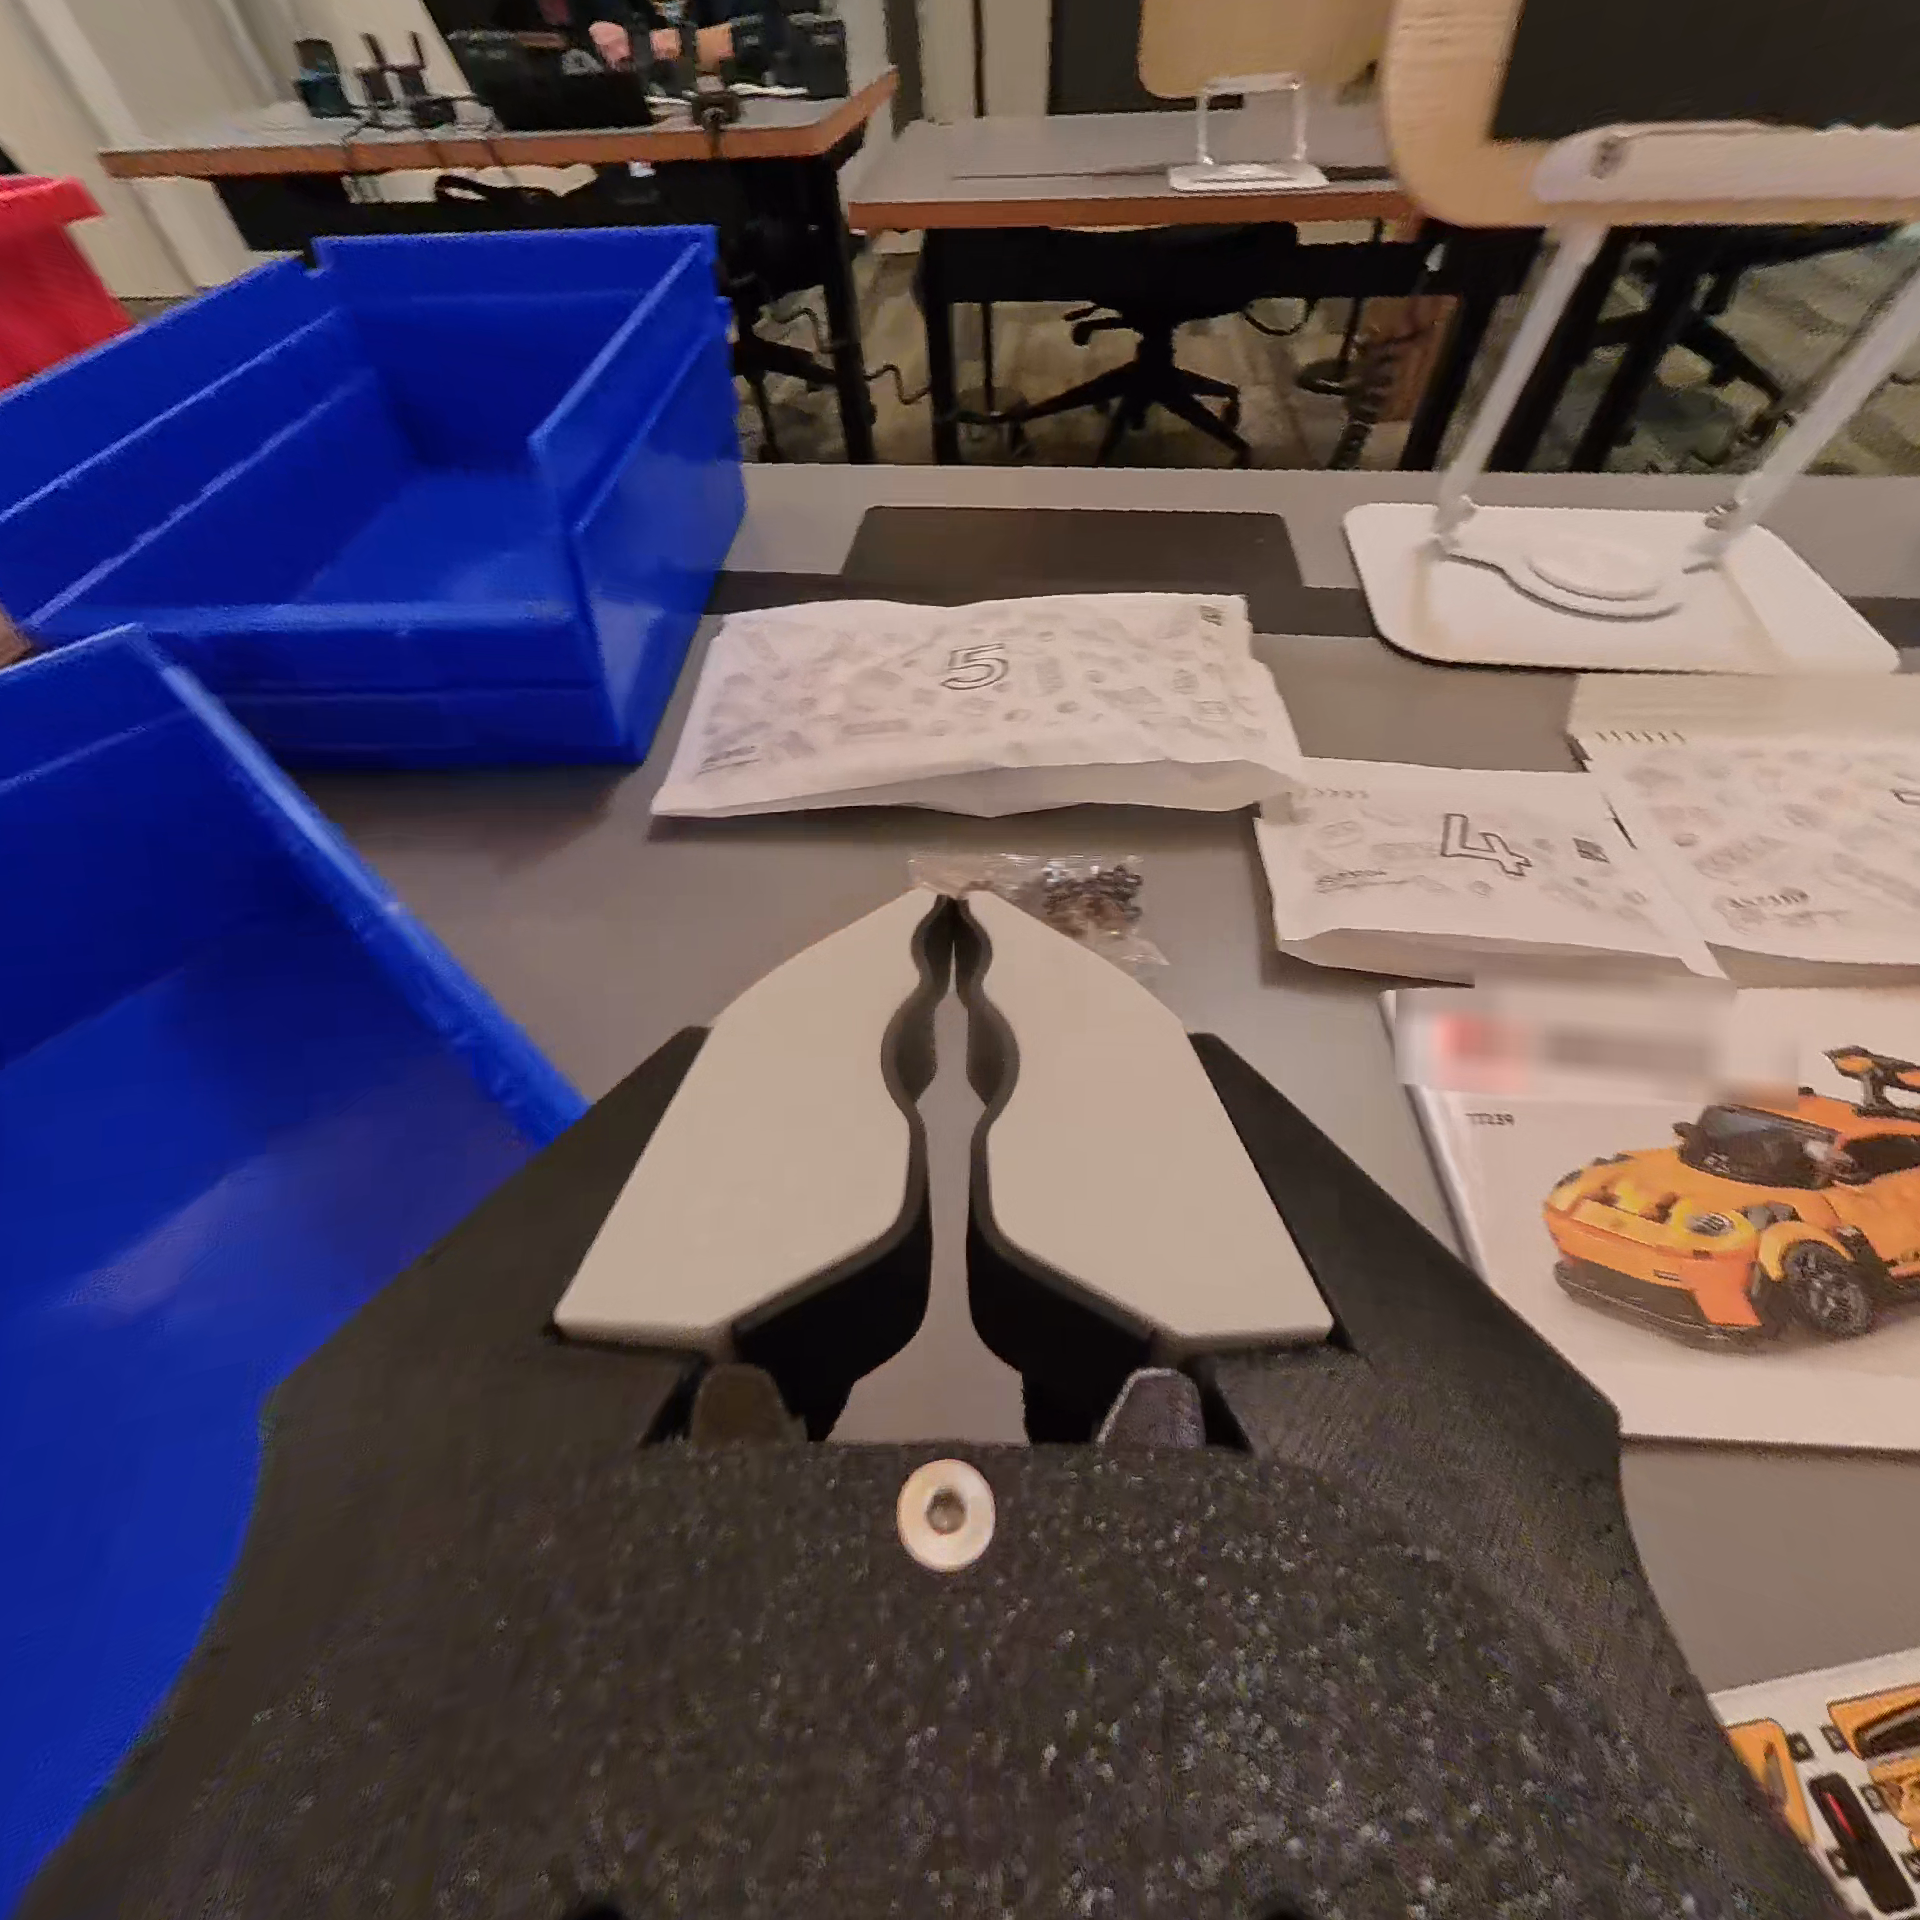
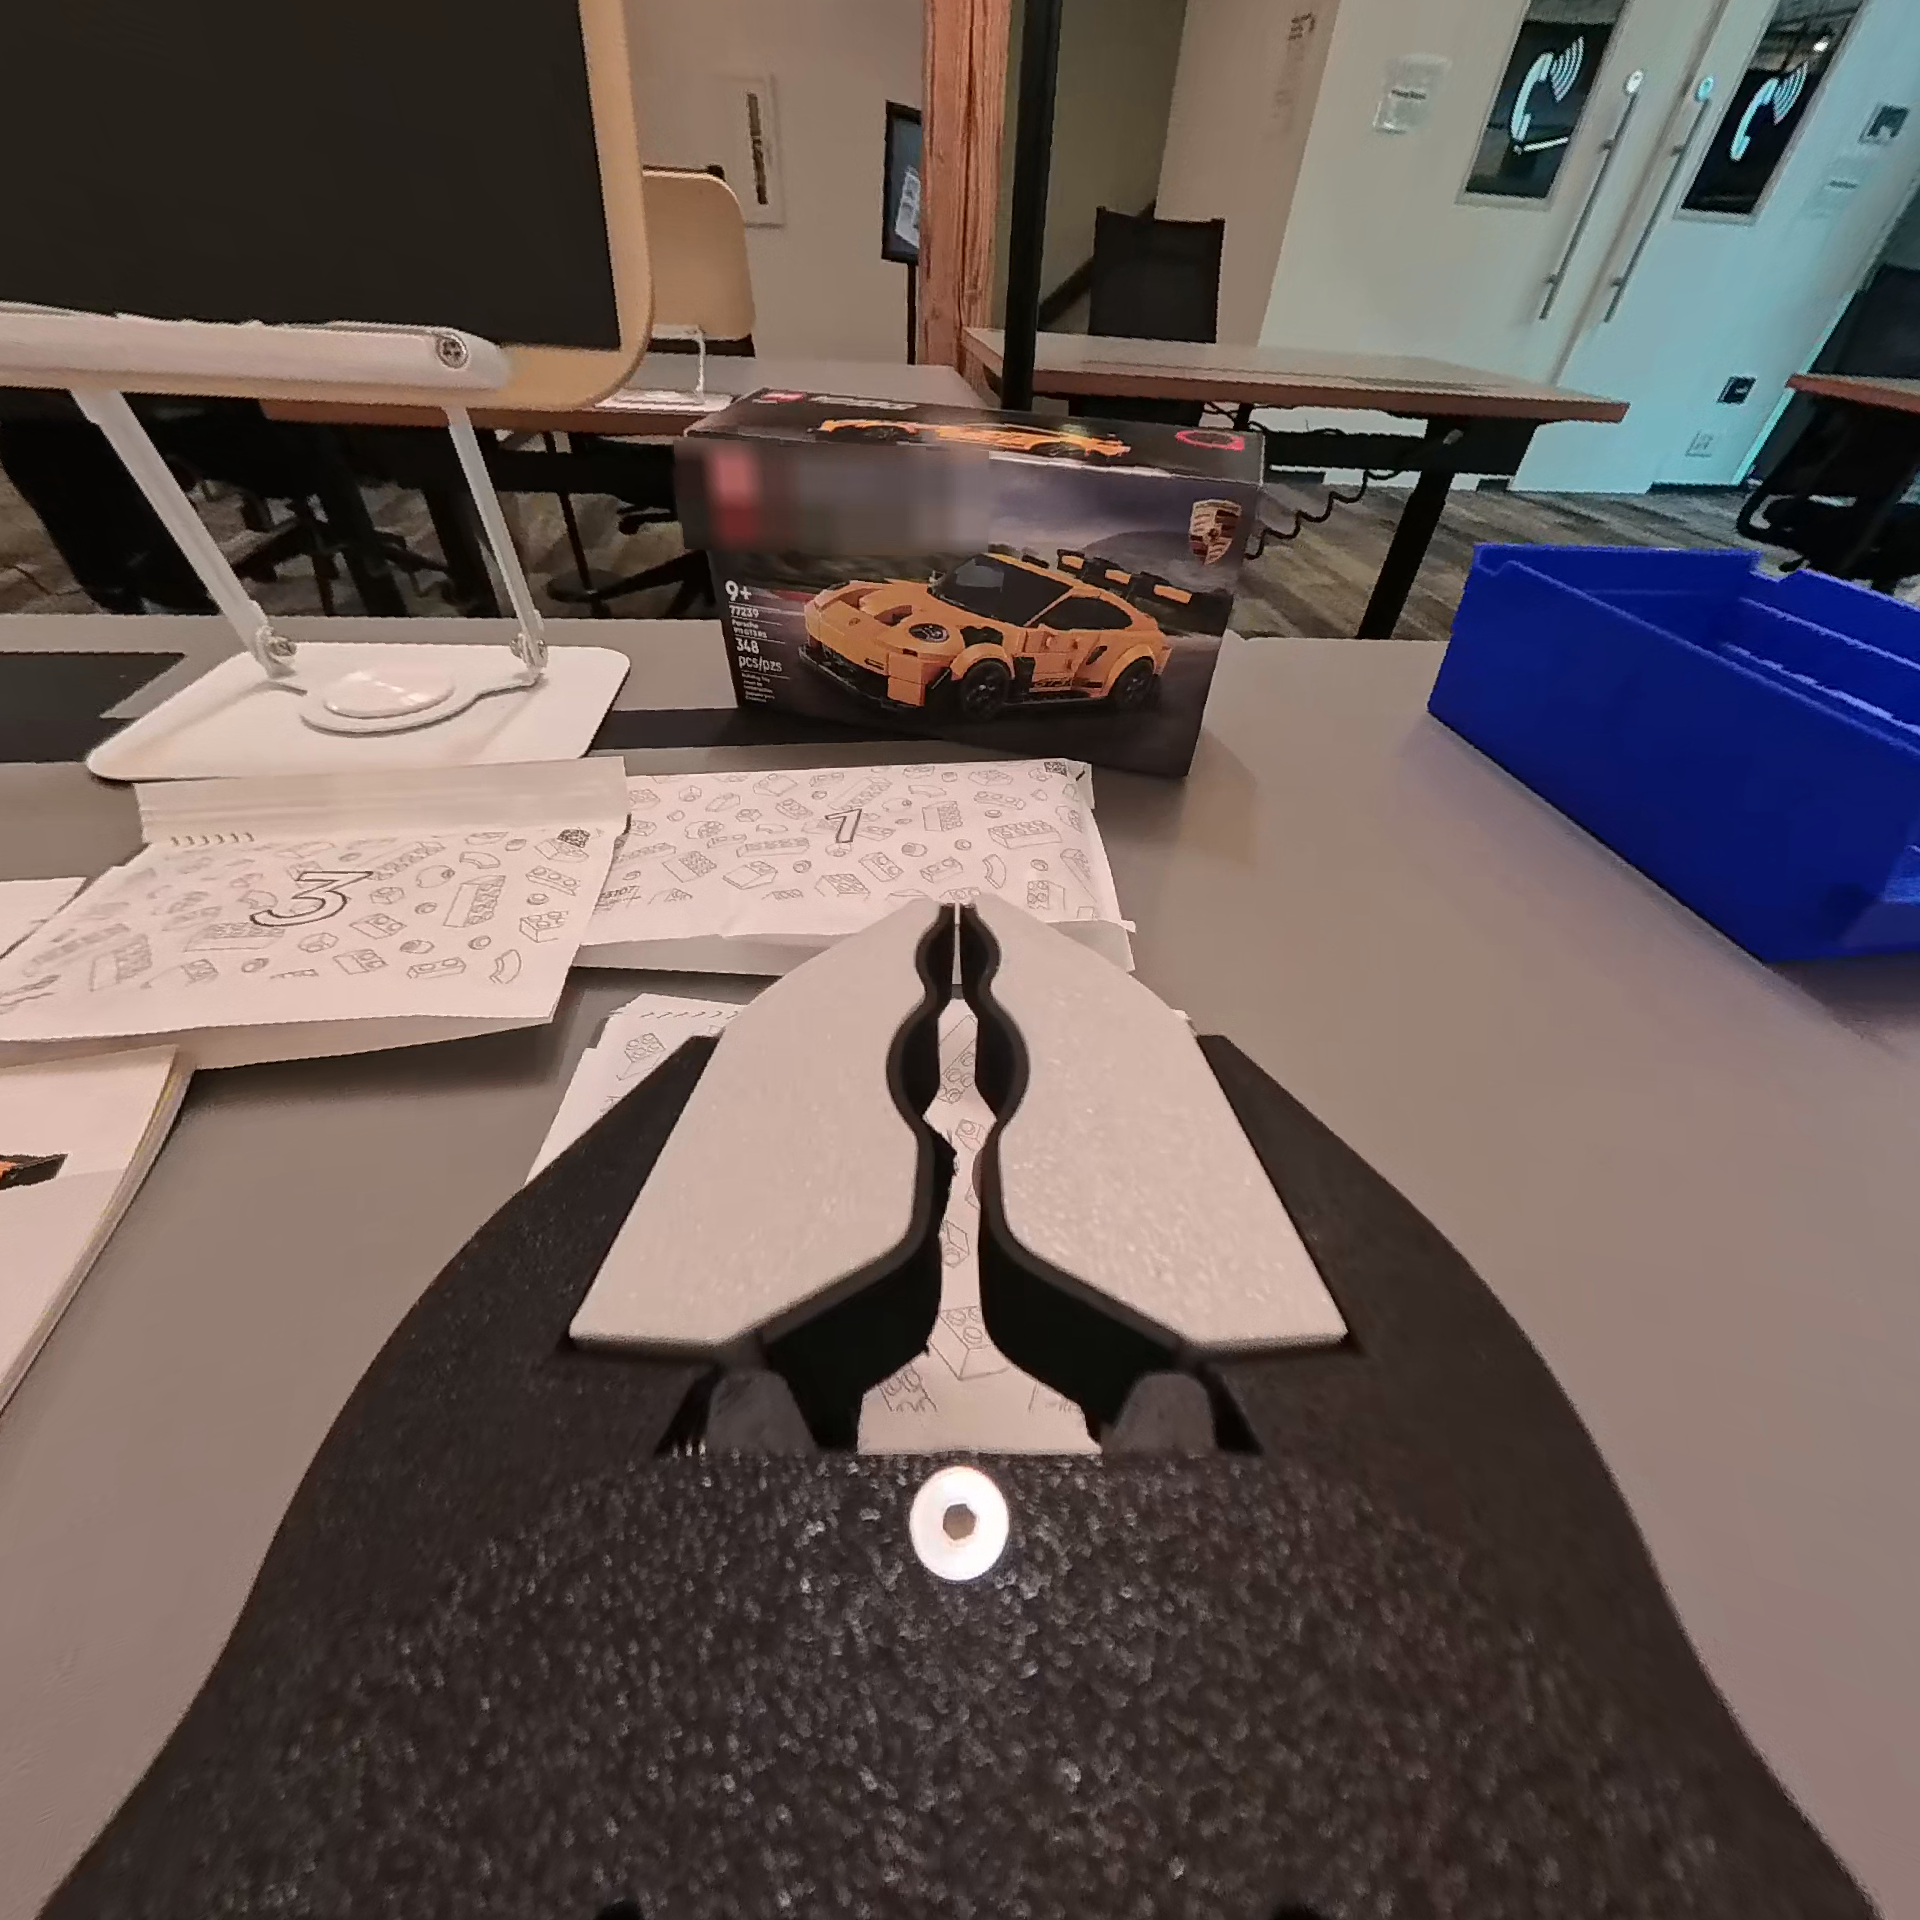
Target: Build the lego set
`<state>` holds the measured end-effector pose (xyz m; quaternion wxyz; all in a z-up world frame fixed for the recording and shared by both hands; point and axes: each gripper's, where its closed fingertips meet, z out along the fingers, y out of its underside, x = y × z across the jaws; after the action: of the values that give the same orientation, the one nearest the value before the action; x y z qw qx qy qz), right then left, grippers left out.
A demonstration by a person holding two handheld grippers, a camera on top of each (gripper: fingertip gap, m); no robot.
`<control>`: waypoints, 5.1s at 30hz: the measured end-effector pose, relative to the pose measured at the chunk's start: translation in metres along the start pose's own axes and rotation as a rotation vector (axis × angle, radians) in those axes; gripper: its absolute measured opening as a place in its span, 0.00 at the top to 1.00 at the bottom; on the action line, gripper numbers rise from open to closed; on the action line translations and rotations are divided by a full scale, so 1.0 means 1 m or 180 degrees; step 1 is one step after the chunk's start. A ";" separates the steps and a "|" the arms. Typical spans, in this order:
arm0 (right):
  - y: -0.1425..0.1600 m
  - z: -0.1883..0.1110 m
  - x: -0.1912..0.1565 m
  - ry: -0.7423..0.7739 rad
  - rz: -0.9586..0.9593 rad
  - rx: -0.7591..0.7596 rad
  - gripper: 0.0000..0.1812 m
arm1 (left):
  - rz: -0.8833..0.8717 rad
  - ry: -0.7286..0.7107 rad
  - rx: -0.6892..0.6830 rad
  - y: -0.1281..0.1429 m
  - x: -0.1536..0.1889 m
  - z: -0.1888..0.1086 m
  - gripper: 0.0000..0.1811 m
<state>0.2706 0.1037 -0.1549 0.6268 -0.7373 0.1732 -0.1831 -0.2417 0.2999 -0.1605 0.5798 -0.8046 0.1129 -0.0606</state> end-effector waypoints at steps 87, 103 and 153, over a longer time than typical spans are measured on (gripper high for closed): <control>0.009 -0.025 -0.236 -0.4220 -0.1170 0.0212 1.00 | 0.0794 0.2823 -0.1331 0.087 0.165 0.034 0.70; -0.046 -0.092 -0.233 -0.4930 -0.1330 0.1151 1.00 | 0.0113 0.4222 -0.1754 0.081 0.229 0.011 0.93; -0.198 0.230 -0.269 -0.4033 -0.3498 -0.2311 0.98 | 0.0622 0.2172 0.0300 -0.023 0.161 0.018 1.00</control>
<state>0.1527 0.4627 -0.0070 0.1588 -0.8304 -0.5317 0.0489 -0.0793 0.2830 -0.1502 0.5482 -0.6958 0.3735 -0.2752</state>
